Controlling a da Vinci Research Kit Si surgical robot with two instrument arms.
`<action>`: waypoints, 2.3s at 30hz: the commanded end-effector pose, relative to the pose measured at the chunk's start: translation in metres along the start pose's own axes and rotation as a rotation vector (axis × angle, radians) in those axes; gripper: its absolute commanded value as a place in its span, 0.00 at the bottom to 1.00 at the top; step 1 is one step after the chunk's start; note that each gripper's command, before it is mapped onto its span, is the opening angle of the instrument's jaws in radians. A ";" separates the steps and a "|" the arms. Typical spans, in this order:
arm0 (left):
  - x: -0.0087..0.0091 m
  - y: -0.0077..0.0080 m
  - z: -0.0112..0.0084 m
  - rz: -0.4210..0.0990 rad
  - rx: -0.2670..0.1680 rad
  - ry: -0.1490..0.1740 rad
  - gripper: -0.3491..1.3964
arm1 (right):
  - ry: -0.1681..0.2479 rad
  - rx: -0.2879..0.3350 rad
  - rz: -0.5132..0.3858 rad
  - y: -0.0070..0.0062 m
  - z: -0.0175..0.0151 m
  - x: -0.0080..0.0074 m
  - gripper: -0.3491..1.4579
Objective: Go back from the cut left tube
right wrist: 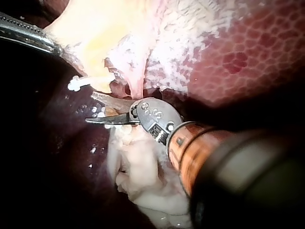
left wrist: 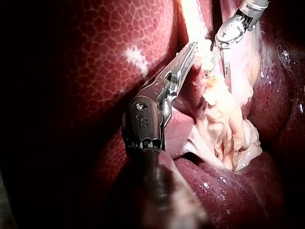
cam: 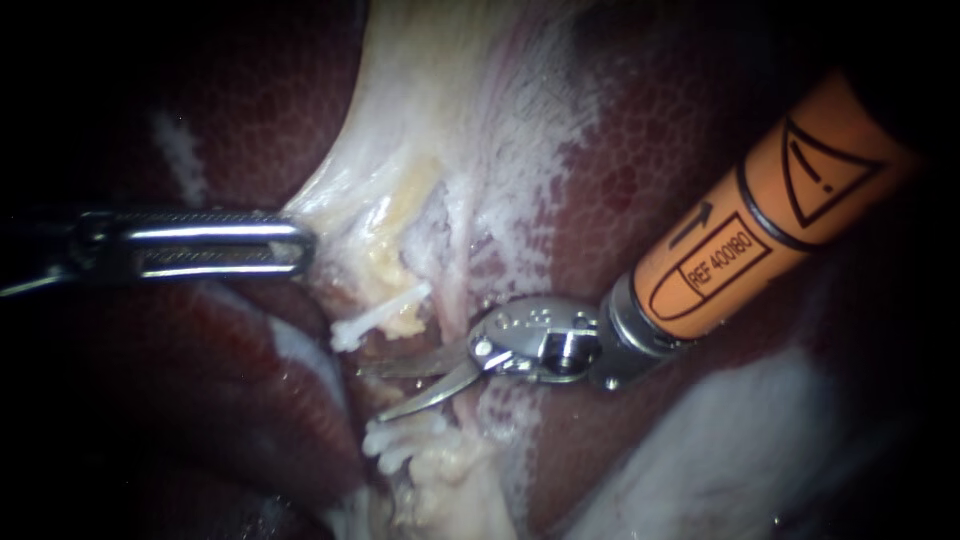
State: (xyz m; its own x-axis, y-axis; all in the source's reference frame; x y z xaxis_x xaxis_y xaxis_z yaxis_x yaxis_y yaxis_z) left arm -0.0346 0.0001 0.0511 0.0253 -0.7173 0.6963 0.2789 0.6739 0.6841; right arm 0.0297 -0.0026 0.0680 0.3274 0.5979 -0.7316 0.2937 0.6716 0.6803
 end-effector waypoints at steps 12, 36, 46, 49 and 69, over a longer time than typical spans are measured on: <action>0.0002 0.0003 0.0000 0.001 0.002 0.003 0.00 | 0.014 -0.072 -0.043 -0.0013 -0.0073 0.0014 0.45; 0.0005 0.0006 0.0002 0.002 0.000 0.008 0.00 | 0.008 -0.248 -0.162 -0.0041 -0.0166 0.0050 0.81; 0.0005 0.0006 0.0002 0.002 0.000 0.008 0.00 | -0.001 -0.273 -0.208 -0.0053 -0.0164 0.0053 0.83; 0.0005 0.0007 0.0003 0.002 0.000 0.008 0.00 | -0.007 -0.293 -0.230 -0.0055 -0.0165 0.0054 0.84; 0.0006 0.0012 0.0011 0.002 -0.005 0.013 0.00 | -0.056 -0.355 -0.298 -0.0059 -0.0165 0.0055 0.86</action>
State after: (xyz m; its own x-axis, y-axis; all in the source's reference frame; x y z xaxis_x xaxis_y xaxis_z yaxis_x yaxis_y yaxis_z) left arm -0.0354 0.0007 0.0527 0.0379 -0.7180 0.6951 0.2824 0.6749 0.6817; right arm 0.0149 0.0040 0.0593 0.3267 0.3342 -0.8841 0.0610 0.9260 0.3726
